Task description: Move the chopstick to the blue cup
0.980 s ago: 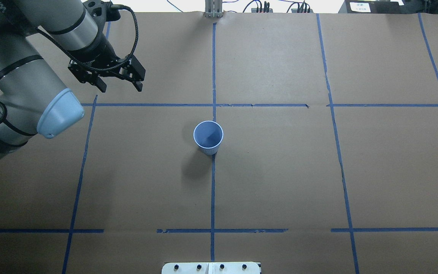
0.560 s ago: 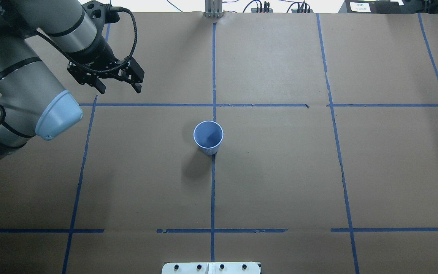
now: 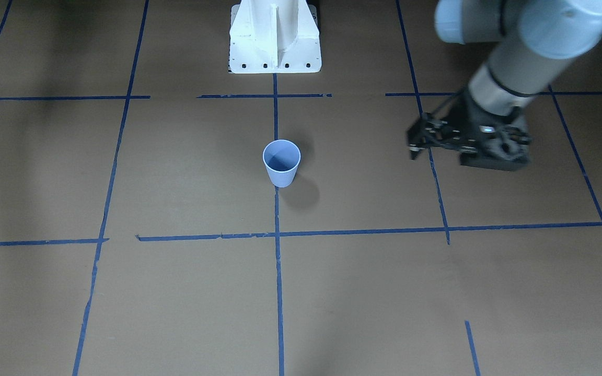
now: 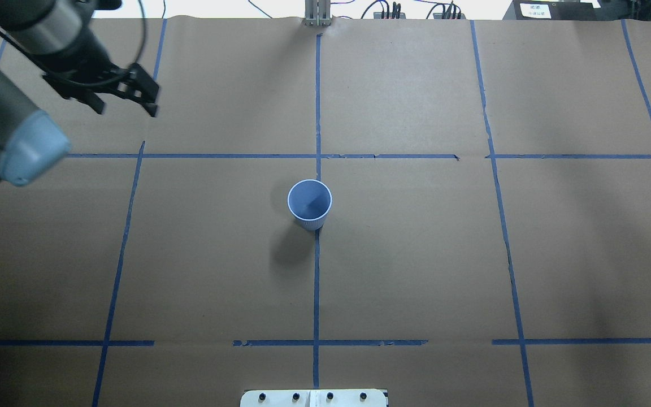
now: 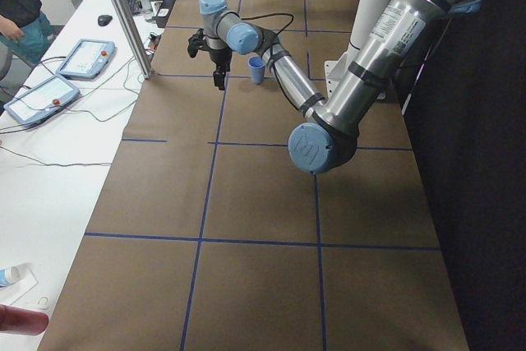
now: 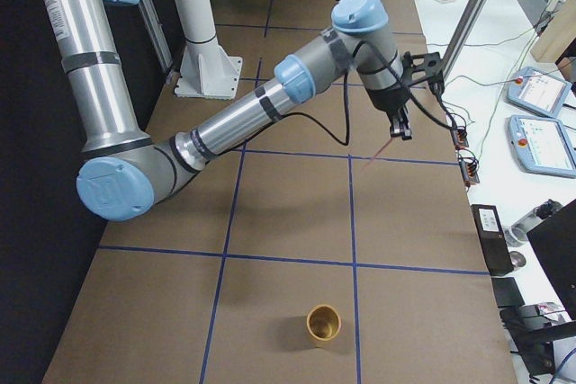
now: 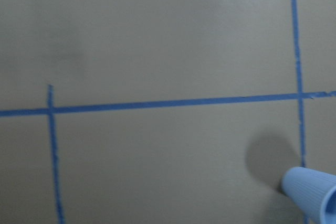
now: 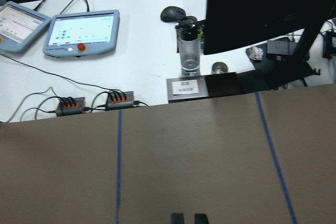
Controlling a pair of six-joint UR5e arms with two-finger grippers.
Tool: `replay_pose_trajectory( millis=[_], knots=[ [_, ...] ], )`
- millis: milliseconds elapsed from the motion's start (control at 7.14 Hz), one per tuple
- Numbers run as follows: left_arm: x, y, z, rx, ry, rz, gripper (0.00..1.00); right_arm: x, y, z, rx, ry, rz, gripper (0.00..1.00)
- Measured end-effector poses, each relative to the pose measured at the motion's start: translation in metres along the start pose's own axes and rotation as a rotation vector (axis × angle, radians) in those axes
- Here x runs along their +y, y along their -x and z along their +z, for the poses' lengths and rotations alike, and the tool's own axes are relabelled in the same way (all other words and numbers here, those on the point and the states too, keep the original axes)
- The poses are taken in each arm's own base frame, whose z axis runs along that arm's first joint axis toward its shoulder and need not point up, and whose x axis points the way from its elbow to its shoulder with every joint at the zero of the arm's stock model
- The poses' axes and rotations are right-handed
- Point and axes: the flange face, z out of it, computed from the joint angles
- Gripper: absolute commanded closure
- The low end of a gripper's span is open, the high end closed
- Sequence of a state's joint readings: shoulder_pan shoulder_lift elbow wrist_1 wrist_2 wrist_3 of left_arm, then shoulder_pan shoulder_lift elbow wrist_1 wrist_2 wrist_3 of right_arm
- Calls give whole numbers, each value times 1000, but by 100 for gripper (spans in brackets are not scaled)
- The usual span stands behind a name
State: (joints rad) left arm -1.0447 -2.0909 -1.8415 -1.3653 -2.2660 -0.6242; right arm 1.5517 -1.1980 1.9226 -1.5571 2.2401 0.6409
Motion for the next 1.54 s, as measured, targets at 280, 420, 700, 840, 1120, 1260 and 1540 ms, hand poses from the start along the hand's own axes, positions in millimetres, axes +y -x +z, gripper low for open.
replay_pose_trajectory(
  millis=[280, 420, 700, 840, 1120, 1260, 1540],
  knots=[
    [-4, 94, -18, -61, -18, 97, 0, 20, 101, 8, -51, -15, 11, 100],
    [-3, 139, -27, -88, -21, 143, 0, 41, 158, 17, -44, -15, 8, 100],
    [3, 195, -35, -116, -16, 163, 0, 92, 266, 29, 13, -7, -36, 100],
    [6, 209, -37, -123, -15, 156, 0, 126, 321, 39, 29, -12, -34, 100],
    [12, 226, -37, -129, -13, 137, 0, 184, 400, 55, 40, -18, -12, 100],
    [15, 230, -36, -129, -11, 133, 0, 214, 442, 65, 59, -19, -6, 100],
    [17, 233, -34, -131, -8, 128, 0, 270, 502, 89, 95, -33, -19, 100]
  ],
)
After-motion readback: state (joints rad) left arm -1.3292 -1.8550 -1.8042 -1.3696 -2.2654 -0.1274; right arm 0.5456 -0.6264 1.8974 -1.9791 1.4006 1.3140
